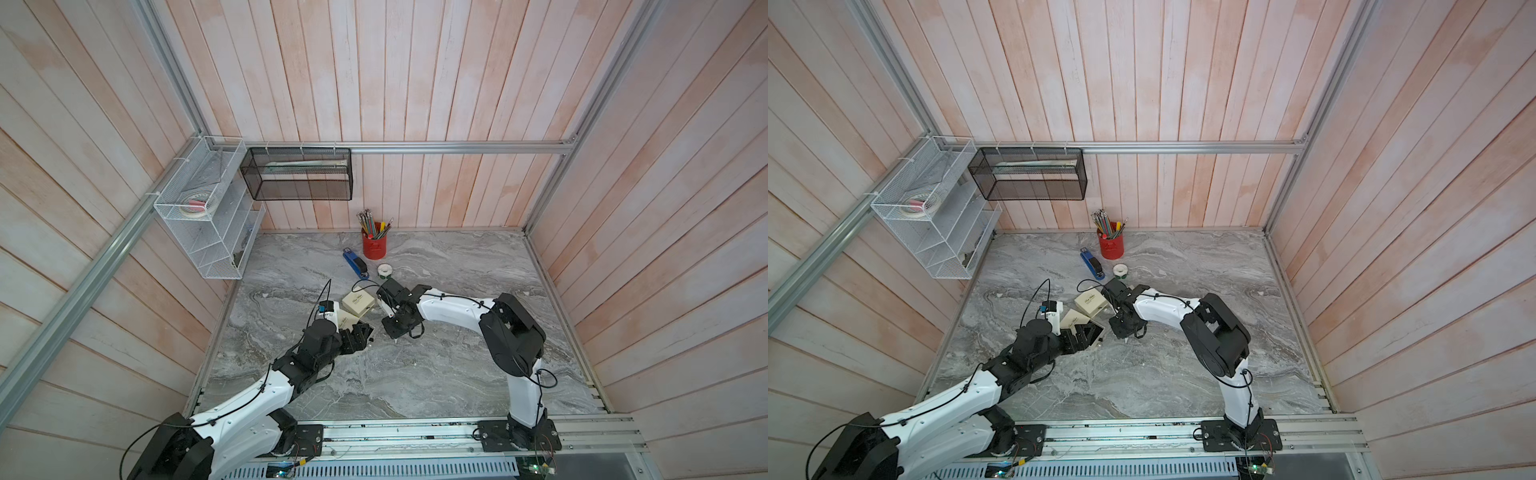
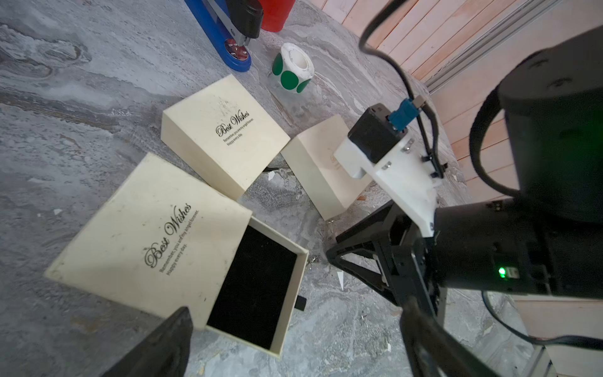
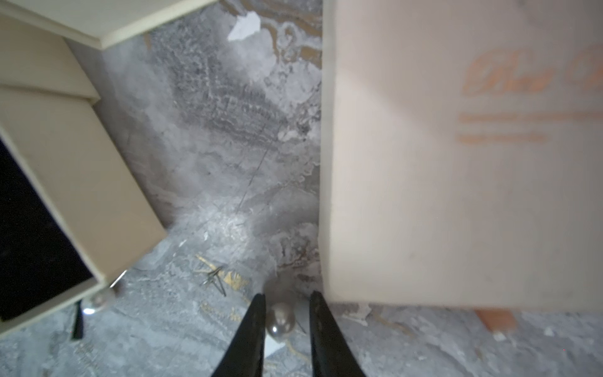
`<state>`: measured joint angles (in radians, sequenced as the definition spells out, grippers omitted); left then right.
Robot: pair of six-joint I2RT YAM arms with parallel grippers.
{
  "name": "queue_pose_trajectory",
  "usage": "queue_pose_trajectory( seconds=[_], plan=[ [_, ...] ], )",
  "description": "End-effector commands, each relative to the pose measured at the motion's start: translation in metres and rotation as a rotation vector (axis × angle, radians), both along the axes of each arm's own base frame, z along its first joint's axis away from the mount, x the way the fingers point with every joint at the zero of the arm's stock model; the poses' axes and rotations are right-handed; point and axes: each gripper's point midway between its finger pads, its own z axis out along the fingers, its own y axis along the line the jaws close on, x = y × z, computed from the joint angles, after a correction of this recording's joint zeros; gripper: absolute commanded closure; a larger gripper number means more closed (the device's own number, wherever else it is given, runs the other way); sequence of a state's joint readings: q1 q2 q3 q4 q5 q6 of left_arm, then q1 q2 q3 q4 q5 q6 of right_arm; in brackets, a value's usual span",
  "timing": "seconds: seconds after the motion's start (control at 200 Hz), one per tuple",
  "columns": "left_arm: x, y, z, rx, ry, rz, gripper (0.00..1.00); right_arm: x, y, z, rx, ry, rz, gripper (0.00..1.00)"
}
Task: Place the earrings into the drawer-style jewelry box
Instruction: Pick up the earring from the center of the board.
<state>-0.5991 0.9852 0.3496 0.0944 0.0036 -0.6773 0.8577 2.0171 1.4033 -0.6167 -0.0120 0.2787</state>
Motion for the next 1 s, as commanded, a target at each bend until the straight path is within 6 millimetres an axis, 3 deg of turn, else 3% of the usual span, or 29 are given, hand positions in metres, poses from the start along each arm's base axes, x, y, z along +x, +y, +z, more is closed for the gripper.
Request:
queue_pose_trajectory(
  seconds=[0.0, 0.995],
  plan=[
    [0.0, -0.002, 0.002, -0.002, -0.011, -0.009, 0.0, -0.003, -0.009, -0.012, -0.074, 0.018, 0.007, 0.76],
    [0.002, 0.013, 0.003, -0.01, -0.022, 0.033, 0.0, -0.012, -0.014, -0.023, -0.132, 0.084, 0.057, 0.74]
  ],
)
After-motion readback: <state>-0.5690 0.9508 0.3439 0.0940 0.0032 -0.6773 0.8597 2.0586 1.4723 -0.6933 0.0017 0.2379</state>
